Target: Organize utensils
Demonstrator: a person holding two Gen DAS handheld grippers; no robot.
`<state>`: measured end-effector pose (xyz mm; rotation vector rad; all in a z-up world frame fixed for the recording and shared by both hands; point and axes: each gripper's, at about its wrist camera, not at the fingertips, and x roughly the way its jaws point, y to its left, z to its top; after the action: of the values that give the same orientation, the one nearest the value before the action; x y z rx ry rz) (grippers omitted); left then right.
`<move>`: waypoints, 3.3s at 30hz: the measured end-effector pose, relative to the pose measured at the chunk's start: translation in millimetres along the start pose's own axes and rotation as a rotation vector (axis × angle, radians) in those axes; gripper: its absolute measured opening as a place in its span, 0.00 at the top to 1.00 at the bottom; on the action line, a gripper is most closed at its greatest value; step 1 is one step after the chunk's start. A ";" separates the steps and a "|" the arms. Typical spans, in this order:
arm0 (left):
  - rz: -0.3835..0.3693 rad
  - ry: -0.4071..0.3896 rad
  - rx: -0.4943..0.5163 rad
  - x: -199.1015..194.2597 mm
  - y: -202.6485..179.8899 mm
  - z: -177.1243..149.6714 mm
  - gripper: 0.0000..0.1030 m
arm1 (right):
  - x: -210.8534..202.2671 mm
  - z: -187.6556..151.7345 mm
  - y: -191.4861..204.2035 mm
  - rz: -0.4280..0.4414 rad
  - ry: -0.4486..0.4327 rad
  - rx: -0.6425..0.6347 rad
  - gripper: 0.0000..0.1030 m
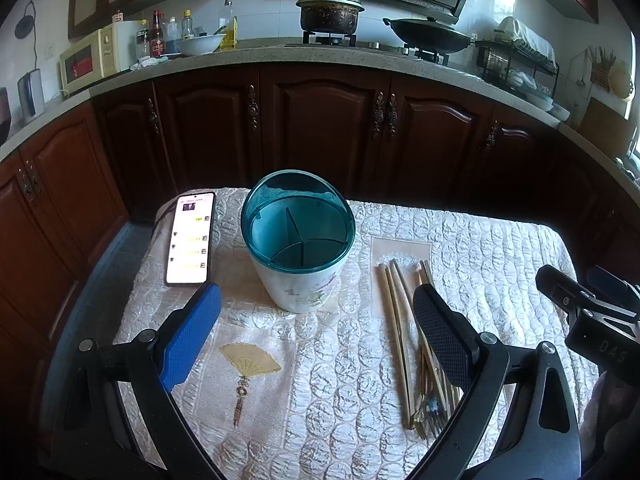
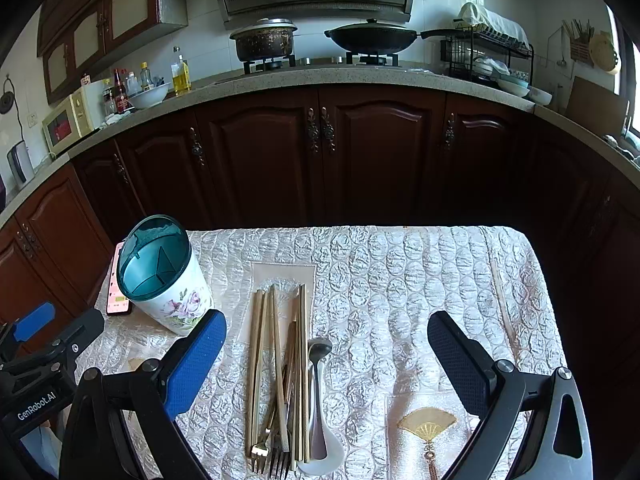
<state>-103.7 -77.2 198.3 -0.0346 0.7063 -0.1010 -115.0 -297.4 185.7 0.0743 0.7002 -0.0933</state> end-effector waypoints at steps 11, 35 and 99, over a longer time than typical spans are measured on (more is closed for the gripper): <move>0.002 0.003 -0.004 1.2 2.0 -1.1 0.06 | 1.5 -1.4 1.9 0.005 0.004 -0.009 0.02; 0.000 0.026 -0.020 12.2 3.4 -3.2 0.06 | 12.2 -4.4 4.1 0.024 0.031 -0.017 0.02; -0.240 0.399 0.016 187.8 -61.5 -41.4 0.76 | 225.0 -17.5 -27.9 0.420 0.451 0.080 0.93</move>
<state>6.5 -157.8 49.5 -0.0858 1.0987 -0.3508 41.9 -337.0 26.0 0.3245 1.1166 0.3083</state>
